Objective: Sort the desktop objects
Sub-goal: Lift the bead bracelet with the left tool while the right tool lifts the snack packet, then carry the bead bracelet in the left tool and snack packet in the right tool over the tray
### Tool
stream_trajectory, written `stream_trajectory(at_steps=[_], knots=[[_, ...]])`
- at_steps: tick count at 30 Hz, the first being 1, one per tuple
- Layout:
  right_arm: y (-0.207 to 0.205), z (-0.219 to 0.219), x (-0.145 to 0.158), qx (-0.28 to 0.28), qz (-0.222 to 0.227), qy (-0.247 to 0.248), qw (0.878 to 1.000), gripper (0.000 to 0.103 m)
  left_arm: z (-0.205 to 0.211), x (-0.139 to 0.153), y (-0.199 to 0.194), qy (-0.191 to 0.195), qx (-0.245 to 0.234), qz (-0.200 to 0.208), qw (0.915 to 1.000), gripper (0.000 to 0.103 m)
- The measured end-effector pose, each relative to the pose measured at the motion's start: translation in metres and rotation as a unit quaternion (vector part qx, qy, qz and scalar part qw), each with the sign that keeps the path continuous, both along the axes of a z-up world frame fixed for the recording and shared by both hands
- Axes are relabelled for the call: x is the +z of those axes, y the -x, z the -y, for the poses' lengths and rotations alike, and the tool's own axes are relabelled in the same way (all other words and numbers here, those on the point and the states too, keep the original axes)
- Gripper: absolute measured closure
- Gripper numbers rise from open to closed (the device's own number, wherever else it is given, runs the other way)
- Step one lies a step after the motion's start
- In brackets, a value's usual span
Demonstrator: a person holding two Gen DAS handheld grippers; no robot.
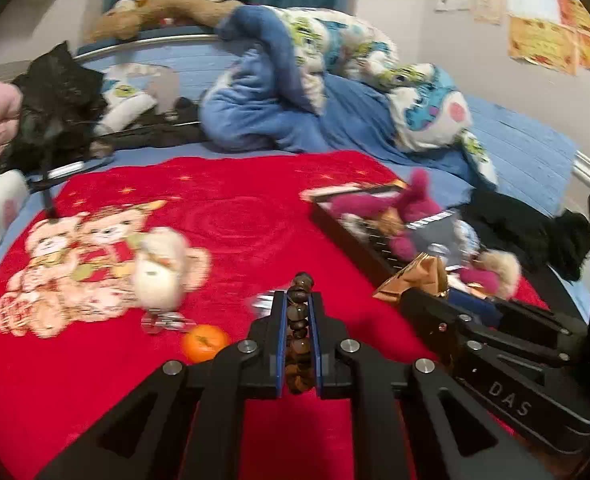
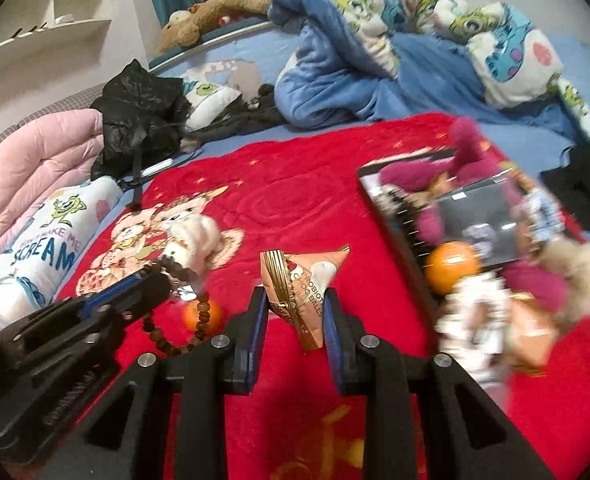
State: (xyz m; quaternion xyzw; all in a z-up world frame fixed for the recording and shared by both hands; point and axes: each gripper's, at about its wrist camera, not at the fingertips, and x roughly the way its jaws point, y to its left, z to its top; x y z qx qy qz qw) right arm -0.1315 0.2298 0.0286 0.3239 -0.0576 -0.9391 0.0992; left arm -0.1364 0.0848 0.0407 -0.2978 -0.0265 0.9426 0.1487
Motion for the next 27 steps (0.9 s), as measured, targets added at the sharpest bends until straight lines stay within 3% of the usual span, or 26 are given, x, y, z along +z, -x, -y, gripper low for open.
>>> stream_trajectory(at_steps=[7,10,15,27], knots=[[-0.034,-0.073,0.005,-0.057,-0.007,-0.031,0.998,0.077,-0.077,0.005,-0.014,-0.011,-0.056,0.002,0.9984,0.092],[-0.045,-0.110,0.008,-0.089,-0.006,-0.010,0.996,0.077,-0.111,0.012,-0.023,-0.021,-0.081,-0.002,0.9965,0.092],[-0.063,-0.151,0.012,-0.121,-0.013,0.004,0.992,0.077,-0.155,0.019,-0.040,-0.002,-0.118,-0.018,0.9928,0.092],[-0.073,-0.162,0.012,-0.120,-0.013,-0.009,0.993,0.077,-0.161,0.023,-0.036,-0.018,-0.117,-0.004,0.9929,0.092]])
